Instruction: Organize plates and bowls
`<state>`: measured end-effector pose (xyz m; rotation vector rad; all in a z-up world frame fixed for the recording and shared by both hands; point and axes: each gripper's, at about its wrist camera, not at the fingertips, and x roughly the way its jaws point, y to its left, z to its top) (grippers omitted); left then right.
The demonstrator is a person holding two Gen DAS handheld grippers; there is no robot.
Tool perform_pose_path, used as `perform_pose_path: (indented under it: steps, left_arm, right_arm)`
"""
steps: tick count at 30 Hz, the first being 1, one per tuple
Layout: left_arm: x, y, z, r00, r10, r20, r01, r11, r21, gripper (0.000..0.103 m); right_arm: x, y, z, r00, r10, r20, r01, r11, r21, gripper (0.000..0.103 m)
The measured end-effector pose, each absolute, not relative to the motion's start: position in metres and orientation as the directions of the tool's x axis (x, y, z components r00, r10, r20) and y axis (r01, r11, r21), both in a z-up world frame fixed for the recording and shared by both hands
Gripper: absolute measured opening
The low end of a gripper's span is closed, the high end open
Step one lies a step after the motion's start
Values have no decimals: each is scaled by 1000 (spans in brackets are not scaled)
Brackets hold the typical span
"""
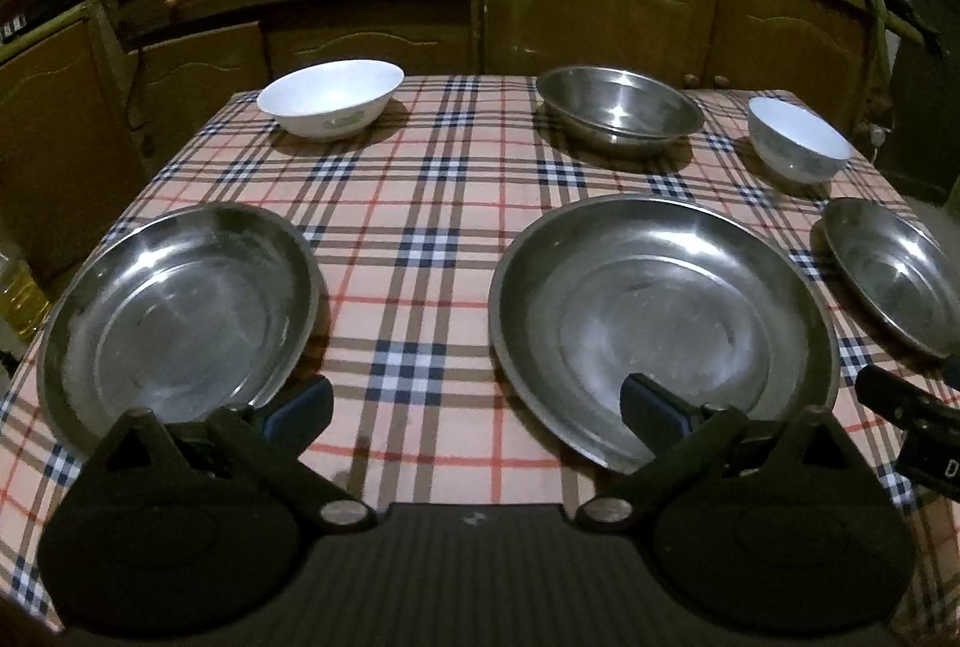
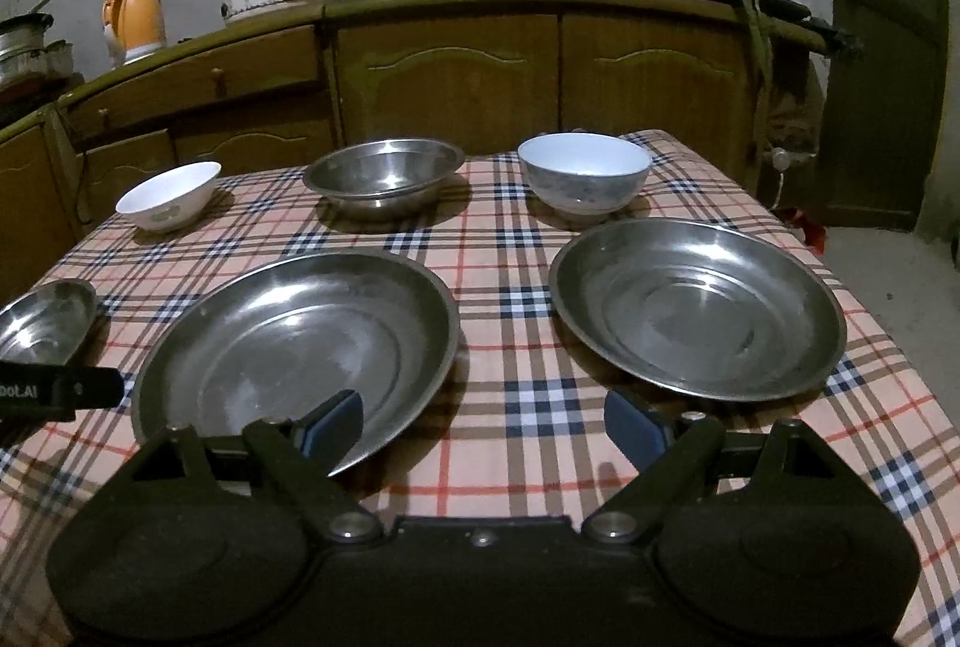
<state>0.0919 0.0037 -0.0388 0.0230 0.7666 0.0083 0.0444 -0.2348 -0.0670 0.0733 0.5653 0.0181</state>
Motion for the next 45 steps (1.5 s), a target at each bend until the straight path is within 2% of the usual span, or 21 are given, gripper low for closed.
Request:
perform_pose_path:
  steps: [12,23,30,31,33,36,38,43,45]
  left_arm:
    - [113,-6,-46,711,17,-703,16,999,39,103]
    - [141,-8,-52,708,21,-706,13,999,42,103]
    - [160,-8,-64,686,8,-727,38,998,47,83]
    - [162,-9,-66,684,4,-729,44,998,47,79]
    - [167,-10,-70,676,-20,-736,69,997,37,60]
    - [172,-10,-76,665,-49,-745,94,995,18,46]
    - [172,-10,-76,675,-61,-735,104,994,13,42]
    - [171,-6,-73,681,-63,-730,88,996,-4,36]
    - [169,-5,-70,686,-57,-725,81,997,-2,35]
  right_arm:
    - [67,-242,-76,827,46,-561,8,996,93,103]
    - [95,-239,-81,816,118,-566,-45,989,142,103]
    - [119,-233,-89,799,154,-582,-71,984,164,102]
    - [122,-233,-90,796,160,-584,-74,983,168,98]
    - [126,-232,-92,790,172,-589,-83,981,174,90]
    - [132,-229,-96,775,194,-602,-101,977,185,72]
    - [135,-226,-97,775,204,-598,-110,976,190,52]
    - [135,-219,-96,777,176,-604,-89,981,172,43]
    - [133,-219,-95,775,178,-606,-90,981,173,42]
